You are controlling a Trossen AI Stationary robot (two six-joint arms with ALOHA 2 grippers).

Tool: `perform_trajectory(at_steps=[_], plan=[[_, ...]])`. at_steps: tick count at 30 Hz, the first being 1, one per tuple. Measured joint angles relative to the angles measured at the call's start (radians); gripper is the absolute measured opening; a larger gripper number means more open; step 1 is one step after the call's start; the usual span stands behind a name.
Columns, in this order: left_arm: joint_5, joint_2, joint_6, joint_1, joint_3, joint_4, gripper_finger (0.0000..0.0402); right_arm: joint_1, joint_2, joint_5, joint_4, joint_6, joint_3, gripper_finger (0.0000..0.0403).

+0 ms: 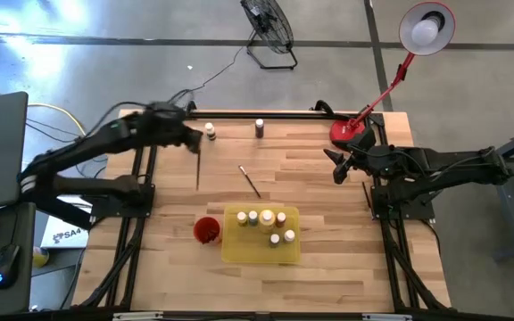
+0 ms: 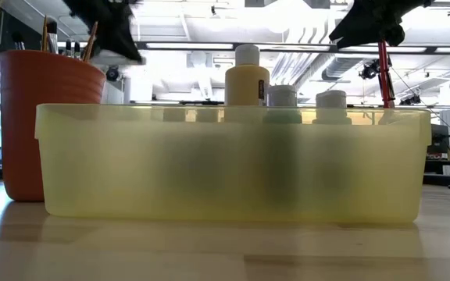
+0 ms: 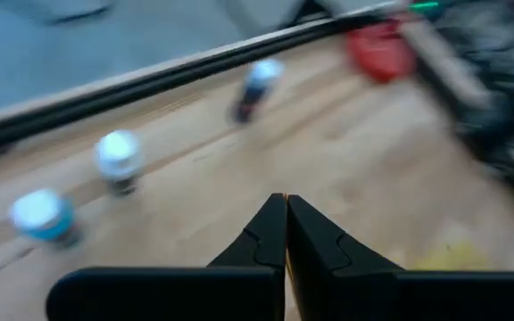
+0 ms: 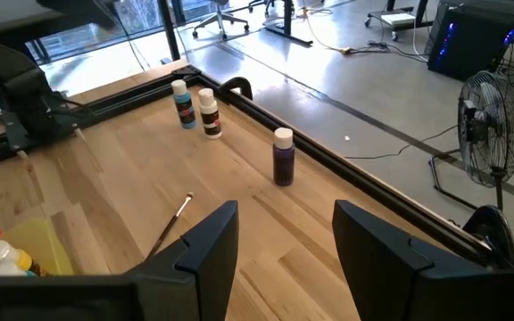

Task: Pick & Place Paint Supplies
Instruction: Put the golden paintbrush into the orange cup

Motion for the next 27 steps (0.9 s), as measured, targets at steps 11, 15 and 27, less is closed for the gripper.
perform_trajectory(at_steps=[11, 15, 27], plan=[[0.322, -0.319, 0.175, -0.039, 0.000, 0.125, 0.0000, 0.000, 0.000, 0.000, 0.006, 0.004, 0.000, 0.0174], [0.324, -0.363, 0.271, -0.122, -0.004, 0.132, 0.0000, 0.000, 0.000, 0.000, 0.041, 0.038, 0.000, 0.0174], [0.319, -0.469, 0.372, -0.404, -0.216, 0.232, 0.0000, 0.000, 0.044, 0.038, 0.212, 0.056, 0.000, 0.0174]])
